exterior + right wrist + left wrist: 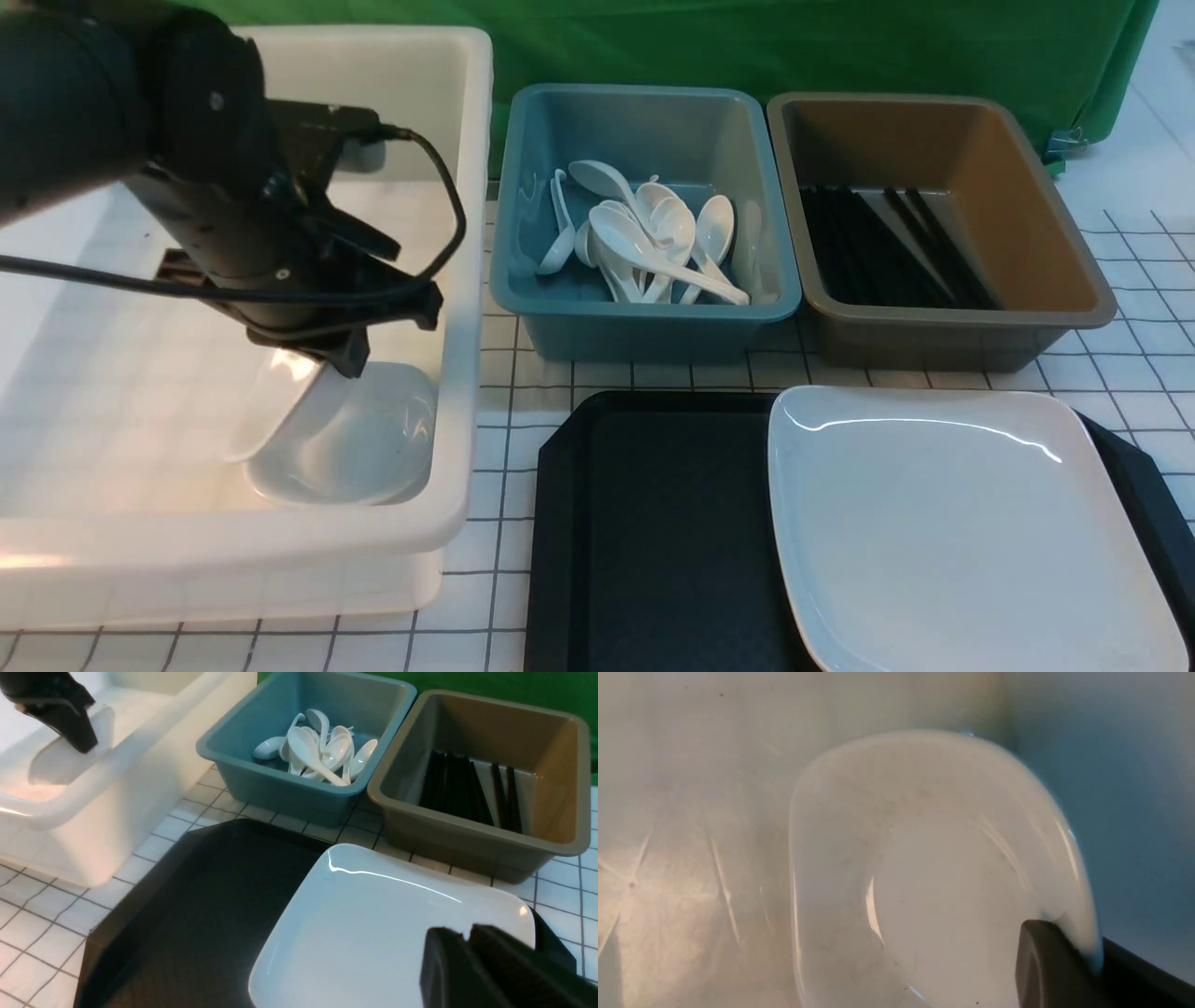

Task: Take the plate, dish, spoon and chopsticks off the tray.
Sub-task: Use the left arm to put the small plate into the large storage box on the left, then use the left arm to grab a plate from the dinner plate

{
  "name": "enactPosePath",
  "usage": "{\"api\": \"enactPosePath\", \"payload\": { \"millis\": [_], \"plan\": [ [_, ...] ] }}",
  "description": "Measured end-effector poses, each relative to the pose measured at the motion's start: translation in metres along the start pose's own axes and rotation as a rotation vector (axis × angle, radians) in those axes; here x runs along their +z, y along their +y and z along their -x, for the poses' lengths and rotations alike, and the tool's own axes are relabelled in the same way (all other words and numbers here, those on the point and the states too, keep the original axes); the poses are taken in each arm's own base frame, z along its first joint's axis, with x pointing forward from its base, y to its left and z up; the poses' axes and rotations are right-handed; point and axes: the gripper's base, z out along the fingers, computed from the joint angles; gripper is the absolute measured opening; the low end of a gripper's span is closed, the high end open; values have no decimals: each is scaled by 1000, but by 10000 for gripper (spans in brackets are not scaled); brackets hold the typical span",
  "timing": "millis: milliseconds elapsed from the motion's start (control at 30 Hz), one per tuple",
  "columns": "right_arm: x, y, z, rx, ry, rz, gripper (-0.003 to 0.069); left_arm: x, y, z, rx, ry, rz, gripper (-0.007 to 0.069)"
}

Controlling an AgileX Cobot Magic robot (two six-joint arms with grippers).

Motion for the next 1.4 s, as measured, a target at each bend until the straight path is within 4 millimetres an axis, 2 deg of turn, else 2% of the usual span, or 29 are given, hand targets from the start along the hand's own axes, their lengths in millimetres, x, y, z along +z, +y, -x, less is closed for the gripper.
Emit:
{"api": "enactPosePath", "payload": {
  "millis": [167, 300, 467, 567, 833, 933, 1000, 1033, 1133, 1200, 1267, 1300, 1400],
  "plan": [
    [0, 0, 0, 0, 0, 0, 72, 16, 0, 2, 16, 27, 21, 8],
    [0, 0, 0, 0, 0, 0, 72, 21, -1, 4, 18, 17, 19, 11],
    [0, 0, 0, 0, 0, 0, 72, 23, -2, 7, 18, -19, 10, 58],
    [0, 0, 0, 0, 0, 0, 72, 23, -2, 8, 15, -28, 4, 127],
    [0, 0, 0, 0, 0, 0, 80, 23, -5, 7, -11, -19, -26, 369],
    [0, 0, 0, 0, 0, 0, 83, 13, -6, 9, -15, -5, -39, 412],
    [0, 0, 0, 0, 0, 0, 83, 4, -7, 11, -15, 0, -49, 414],
    [0, 0, 0, 0, 0, 0, 83, -10, -9, 15, -15, -15, -80, 400],
    [0, 0, 0, 1, 0, 0, 83, -38, -17, 21, -25, -47, -188, 328],
    [0, 0, 0, 1, 0, 0, 80, -56, -29, 24, -32, -73, -308, 235],
    [0, 0, 0, 1, 0, 0, 72, -67, -43, 23, -19, -84, -402, 150],
    [0, 0, 0, 2, 0, 0, 46, -71, -57, 21, 18, -84, -464, 69],
    [0, 0, 0, 3, 0, 0, 6, -70, -94, 10, 95, -38, -544, 6]
  ]
}}
